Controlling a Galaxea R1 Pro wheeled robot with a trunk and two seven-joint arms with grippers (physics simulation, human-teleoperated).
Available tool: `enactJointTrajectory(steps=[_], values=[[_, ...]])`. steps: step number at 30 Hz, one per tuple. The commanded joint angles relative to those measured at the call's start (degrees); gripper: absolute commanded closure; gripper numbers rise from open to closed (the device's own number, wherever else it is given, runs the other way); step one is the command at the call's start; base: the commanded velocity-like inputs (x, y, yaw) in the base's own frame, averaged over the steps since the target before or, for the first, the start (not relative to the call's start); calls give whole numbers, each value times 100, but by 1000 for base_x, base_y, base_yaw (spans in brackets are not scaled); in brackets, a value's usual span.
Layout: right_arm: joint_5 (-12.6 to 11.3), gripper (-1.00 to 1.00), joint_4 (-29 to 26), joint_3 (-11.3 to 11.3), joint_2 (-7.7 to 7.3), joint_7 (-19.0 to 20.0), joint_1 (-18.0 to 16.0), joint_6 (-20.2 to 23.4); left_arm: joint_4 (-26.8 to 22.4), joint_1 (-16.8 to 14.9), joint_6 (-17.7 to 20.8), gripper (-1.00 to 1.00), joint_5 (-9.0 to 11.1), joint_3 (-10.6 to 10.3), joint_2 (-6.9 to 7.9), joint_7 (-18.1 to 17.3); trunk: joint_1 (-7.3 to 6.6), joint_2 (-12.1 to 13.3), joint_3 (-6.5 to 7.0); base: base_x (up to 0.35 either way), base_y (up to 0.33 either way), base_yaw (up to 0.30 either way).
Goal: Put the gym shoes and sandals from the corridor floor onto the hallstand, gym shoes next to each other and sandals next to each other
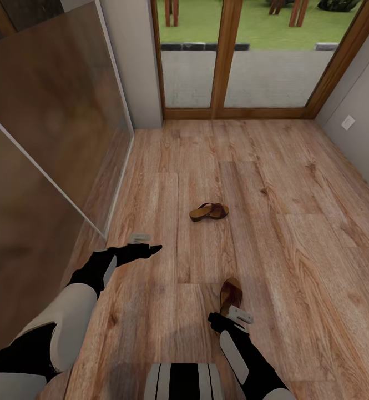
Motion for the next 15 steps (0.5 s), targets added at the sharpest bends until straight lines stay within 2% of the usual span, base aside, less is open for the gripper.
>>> enactJointTrajectory(steps=[1, 6, 7, 9, 10, 15], values=[[-23, -100, -10, 8, 0, -38, -1, 24, -31, -15, 60, -100, -26, 48, -34, -52, -1, -2, -4, 0, 0, 0], [-22, -100, -10, 7, 0, -38, -1, 24, -162, -70, 98, -100, -22, 49, -190, -95, -1, -2, -4, 0, 0, 0], [-21, -100, -10, 7, 0, -38, -1, 24, -235, -150, 282, -100, -24, 35, -358, -118, -1, -2, -4, 0, 0, 0], [-21, -100, -9, 7, 0, -38, -1, 24, -258, -196, 430, -100, -25, -2, -431, -153, -1, -2, -4, 0, 0, 0], [-23, -100, -5, 7, 0, -38, -1, 24, -279, -267, 635, -100, -25, -121, -496, -266, -1, -2, -4, 0, 0, 0], [-23, -100, -2, 12, 0, -39, -1, 24, -296, -437, 856, -100, -11, -403, -555, -656, -1, -2, -4, 0, 0, 0]])
